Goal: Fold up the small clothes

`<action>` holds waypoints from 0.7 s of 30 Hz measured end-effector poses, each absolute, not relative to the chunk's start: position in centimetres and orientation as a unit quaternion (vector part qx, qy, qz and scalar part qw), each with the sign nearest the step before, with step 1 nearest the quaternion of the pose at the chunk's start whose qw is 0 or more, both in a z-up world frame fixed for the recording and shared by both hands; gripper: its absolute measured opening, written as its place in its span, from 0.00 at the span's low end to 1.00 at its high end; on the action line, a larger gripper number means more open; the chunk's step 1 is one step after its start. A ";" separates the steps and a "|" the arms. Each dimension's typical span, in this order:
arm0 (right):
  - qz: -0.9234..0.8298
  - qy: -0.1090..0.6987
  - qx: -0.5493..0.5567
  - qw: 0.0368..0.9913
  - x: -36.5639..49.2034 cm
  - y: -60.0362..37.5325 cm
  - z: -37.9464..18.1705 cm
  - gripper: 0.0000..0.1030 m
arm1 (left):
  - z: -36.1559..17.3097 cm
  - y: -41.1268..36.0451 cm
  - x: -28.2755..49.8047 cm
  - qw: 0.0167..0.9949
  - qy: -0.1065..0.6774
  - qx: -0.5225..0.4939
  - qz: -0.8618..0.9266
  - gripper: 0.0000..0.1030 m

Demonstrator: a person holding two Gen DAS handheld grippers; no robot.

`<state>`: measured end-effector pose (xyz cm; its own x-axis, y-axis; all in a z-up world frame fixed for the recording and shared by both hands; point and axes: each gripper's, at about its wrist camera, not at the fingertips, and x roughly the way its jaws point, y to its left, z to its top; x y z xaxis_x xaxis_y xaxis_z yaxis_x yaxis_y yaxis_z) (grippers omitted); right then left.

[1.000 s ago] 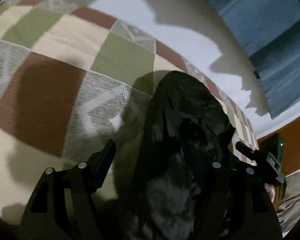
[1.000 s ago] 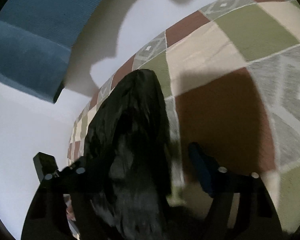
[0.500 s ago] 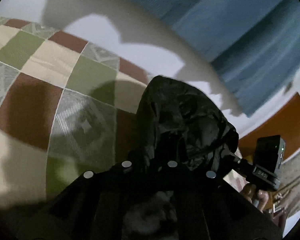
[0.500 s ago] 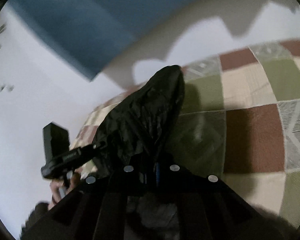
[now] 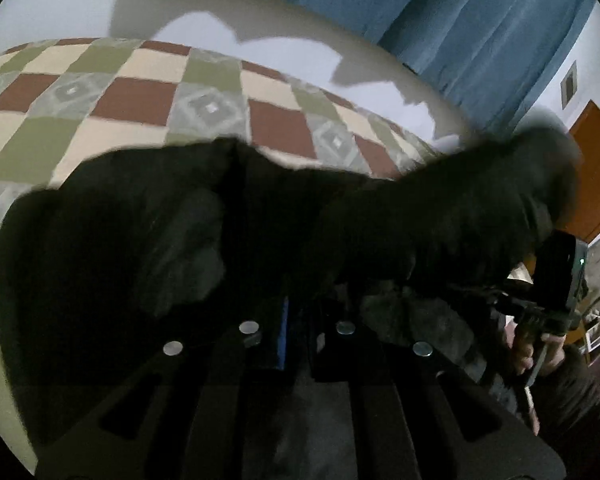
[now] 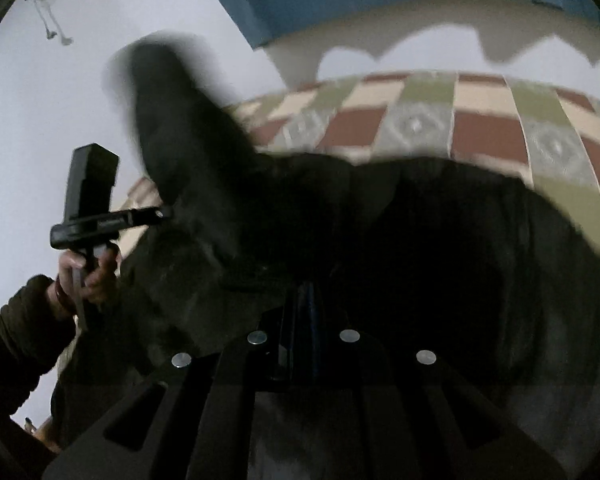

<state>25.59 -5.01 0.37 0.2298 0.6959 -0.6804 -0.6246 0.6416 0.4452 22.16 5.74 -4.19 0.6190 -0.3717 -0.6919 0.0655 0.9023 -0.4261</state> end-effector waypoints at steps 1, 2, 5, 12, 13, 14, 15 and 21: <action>0.417 0.462 0.040 0.782 24.9 -5.6 0.4 0.09 | -4.2 5.9 21.2 0.879 0.422 -0.181 -0.125 0.08; 0.413 0.463 0.041 0.783 24.4 -6.0 0.4 0.11 | -4.1 6.3 20.4 0.879 0.424 -0.181 -0.125 0.09; 0.404 0.455 0.071 0.790 23.6 -7.8 1.6 0.20 | -2.9 6.8 18.0 0.881 0.416 -0.190 -0.119 0.16; 0.452 0.436 0.218 0.747 22.5 -8.3 4.2 0.40 | 1.8 4.1 15.9 0.888 0.356 -0.237 -0.169 0.43; 0.460 0.440 0.226 0.738 22.4 -7.7 4.1 0.40 | 1.9 3.2 15.7 0.887 0.356 -0.233 -0.180 0.45; 0.468 0.448 0.235 0.725 22.2 -6.9 3.6 0.40 | 1.7 1.7 16.0 0.884 0.360 -0.223 -0.196 0.48; 0.471 0.457 0.237 0.716 22.0 -6.1 3.1 0.40 | 1.3 0.5 16.3 0.882 0.367 -0.214 -0.205 0.48; 0.430 0.528 0.203 0.703 22.5 -2.3 -2.2 0.40 | -5.1 -2.9 18.7 0.853 0.462 -0.176 -0.169 0.47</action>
